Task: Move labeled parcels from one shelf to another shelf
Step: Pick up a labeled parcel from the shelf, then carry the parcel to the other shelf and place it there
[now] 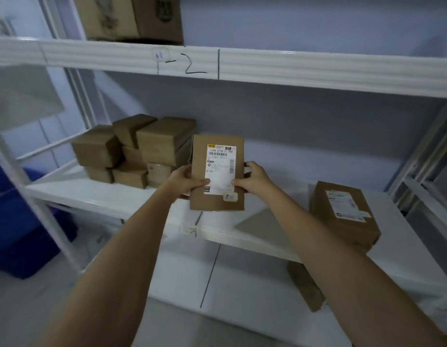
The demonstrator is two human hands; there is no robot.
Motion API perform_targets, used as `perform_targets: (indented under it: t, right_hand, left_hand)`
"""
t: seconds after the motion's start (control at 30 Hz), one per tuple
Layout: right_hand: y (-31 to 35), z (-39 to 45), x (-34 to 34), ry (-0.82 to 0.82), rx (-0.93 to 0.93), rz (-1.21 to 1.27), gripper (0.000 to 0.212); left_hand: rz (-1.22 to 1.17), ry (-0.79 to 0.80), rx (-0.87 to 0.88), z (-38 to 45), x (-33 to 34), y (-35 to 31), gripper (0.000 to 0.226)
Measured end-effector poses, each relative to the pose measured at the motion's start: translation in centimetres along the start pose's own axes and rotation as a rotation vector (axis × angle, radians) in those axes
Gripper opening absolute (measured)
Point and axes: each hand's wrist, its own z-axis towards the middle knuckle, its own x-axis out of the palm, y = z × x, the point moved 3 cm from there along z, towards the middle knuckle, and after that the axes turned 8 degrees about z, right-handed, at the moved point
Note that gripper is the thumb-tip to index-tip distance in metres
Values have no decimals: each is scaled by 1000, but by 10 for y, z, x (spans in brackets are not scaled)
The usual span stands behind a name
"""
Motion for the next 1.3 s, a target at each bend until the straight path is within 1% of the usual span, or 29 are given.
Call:
perform_targets:
  t: [0.13, 0.3, 0.43, 0.5, 0.6, 0.8, 1.0, 1.1, 1.2, 1.3]
  right_hand:
    - [24, -8, 59, 82, -55, 27, 61]
    - [59, -15, 127, 114, -151, 32, 60]
    - [89, -18, 178, 139, -204, 33, 62]
    - [106, -17, 205, 144, -227, 47, 62]
    - [132, -21, 244, 144, -267, 63, 65]
    - [184, -29, 310, 118, -355, 46, 67]
    - [247, -44, 344, 77, -475, 48, 62]
    - [288, -49, 350, 68, -517, 109, 58]
    - [342, -51, 349, -8, -663, 66, 55]
    - [389, -46, 345, -85, -840, 19, 62]
  left_hand:
    - [-1, -101, -28, -26, -62, 25, 82]
    - [-4, -180, 8, -52, -136, 41, 73]
    - [-11, -240, 15, -67, -195, 54, 76]
    - [-21, -260, 20, -71, -225, 61, 78]
    - [-24, -292, 52, -78, -271, 70, 75]
    - [32, -334, 116, -86, -360, 81, 79]
    - [67, -386, 246, -93, -431, 62, 76]
    - [69, -485, 346, -95, -460, 38, 66]
    - [58, -560, 469, -95, -490, 3, 57]
    - [27, -602, 592, -90, -520, -31, 59]
